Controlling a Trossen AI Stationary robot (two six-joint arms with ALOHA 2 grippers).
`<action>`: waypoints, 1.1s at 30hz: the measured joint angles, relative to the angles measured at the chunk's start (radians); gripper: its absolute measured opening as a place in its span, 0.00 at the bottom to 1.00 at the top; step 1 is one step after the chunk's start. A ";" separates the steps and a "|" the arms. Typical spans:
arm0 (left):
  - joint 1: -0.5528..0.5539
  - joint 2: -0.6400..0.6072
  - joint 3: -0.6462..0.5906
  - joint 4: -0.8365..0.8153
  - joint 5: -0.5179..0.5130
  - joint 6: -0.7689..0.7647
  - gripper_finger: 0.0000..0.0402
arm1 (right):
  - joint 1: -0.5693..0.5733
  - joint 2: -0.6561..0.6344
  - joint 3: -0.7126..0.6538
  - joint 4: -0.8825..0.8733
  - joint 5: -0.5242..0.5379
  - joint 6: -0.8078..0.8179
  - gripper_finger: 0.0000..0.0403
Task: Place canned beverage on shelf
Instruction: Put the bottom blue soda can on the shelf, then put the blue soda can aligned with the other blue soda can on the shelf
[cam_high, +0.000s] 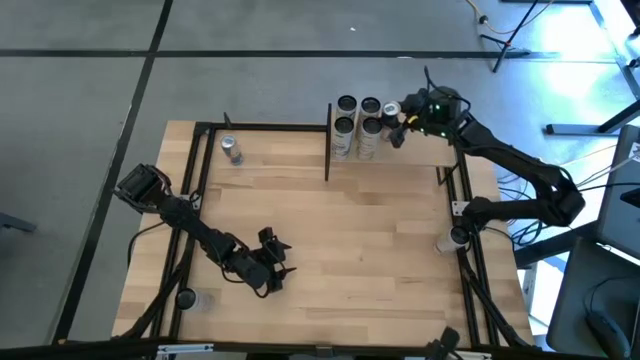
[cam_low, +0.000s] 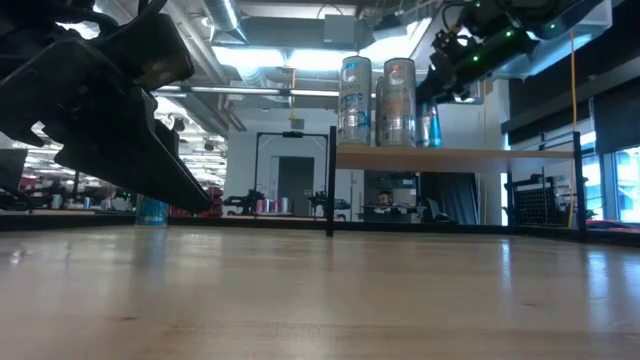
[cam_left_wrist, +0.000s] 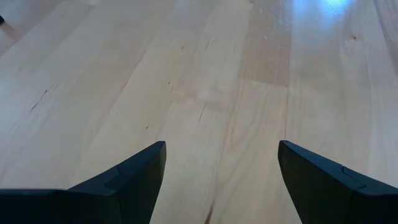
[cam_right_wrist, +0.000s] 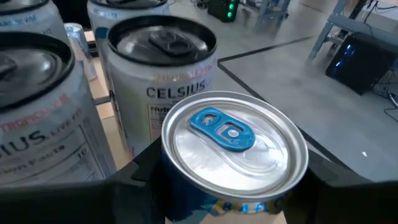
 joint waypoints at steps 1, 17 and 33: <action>0.000 0.000 0.000 0.000 0.000 -0.001 0.73 | 0.000 0.004 0.000 -0.001 0.000 0.000 0.49; -0.006 0.000 0.000 0.000 0.000 -0.001 0.73 | 0.001 0.003 0.001 -0.013 0.000 0.000 0.71; -0.006 0.000 0.000 0.011 0.000 0.001 0.73 | 0.017 -0.174 0.193 -0.266 -0.032 0.027 0.79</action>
